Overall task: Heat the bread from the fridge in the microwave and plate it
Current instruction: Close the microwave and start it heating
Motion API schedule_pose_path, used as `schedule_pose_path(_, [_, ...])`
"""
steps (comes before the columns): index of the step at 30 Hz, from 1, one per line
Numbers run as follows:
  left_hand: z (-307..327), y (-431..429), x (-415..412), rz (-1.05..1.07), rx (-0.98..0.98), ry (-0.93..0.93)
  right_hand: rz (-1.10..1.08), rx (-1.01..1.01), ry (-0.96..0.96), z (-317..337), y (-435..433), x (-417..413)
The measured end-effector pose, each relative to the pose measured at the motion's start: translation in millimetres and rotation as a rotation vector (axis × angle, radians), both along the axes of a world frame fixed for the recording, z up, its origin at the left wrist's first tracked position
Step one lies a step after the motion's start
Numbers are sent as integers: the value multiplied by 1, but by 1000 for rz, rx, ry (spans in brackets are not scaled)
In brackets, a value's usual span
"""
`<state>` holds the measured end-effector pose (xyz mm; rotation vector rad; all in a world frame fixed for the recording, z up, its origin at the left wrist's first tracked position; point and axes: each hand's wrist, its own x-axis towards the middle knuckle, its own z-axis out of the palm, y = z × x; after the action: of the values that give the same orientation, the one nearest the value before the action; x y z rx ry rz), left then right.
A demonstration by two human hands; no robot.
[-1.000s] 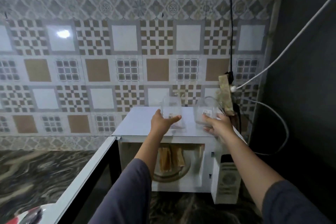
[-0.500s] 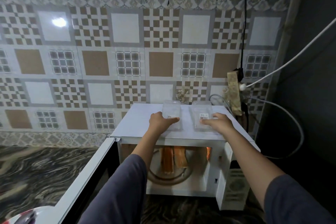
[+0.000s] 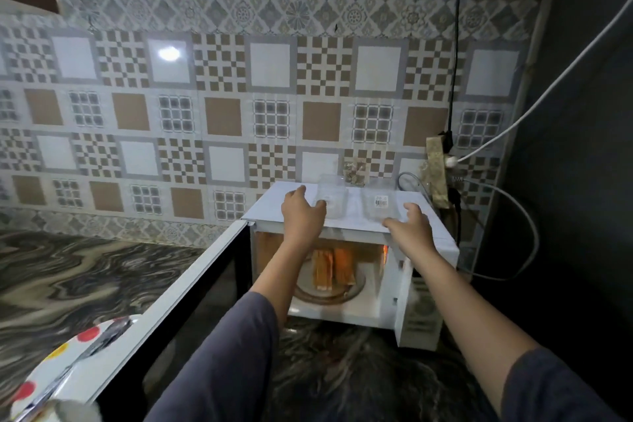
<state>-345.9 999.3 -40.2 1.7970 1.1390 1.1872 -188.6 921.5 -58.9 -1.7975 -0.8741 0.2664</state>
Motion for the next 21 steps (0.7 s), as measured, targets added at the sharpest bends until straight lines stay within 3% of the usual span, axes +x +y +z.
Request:
schedule_pose_path(8, [-8, -86, -118, 231, 178, 49, 304, -41, -65, -16, -41, -112])
schedule_pose_path(12, [-15, -99, -188, 421, 185, -74, 435, 19, -109, -18, -45, -177])
schedule_pose_path(17, [-61, -105, -272, 563, -19, -405, 704, 162, -216, -27, -55, -264])
schedule_pose_path(21, [-115, -119, -297, 355, -346, -459, 832, 162, -418, -50, -61, -318])
